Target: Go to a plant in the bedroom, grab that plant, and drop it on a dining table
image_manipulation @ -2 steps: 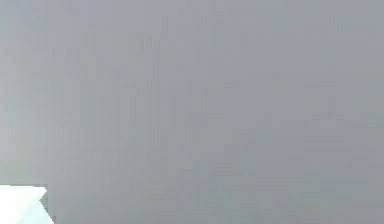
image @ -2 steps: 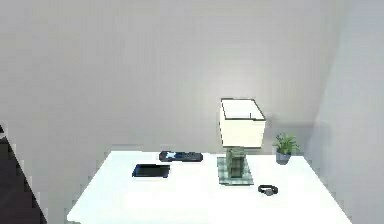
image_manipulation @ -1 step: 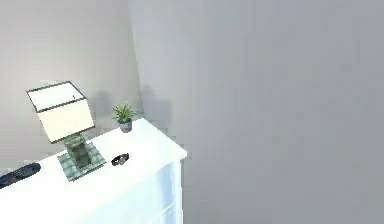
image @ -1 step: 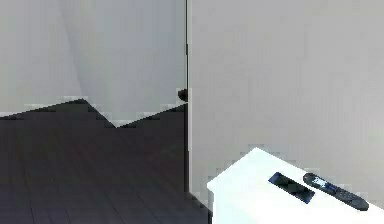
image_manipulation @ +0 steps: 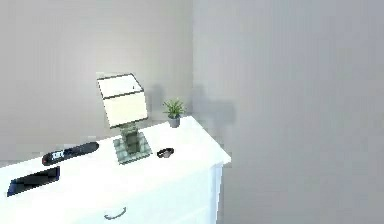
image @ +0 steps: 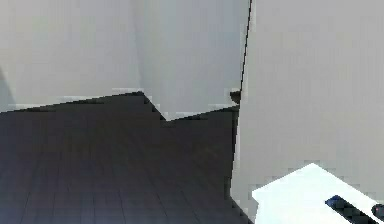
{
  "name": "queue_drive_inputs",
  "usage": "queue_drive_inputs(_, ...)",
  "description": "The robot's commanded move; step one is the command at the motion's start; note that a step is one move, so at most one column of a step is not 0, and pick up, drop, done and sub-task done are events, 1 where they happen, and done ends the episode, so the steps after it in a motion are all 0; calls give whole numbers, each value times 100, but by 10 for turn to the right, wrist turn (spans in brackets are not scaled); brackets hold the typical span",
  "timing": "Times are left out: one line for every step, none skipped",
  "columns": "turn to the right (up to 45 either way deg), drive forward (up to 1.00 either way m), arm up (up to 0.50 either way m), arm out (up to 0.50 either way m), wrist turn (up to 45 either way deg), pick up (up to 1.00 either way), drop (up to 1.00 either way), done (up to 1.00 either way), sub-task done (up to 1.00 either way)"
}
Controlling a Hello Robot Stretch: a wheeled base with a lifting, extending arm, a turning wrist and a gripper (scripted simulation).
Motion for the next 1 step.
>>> queue_drive_inputs(450, 0, 0, 0, 0, 0, 0, 0, 0)
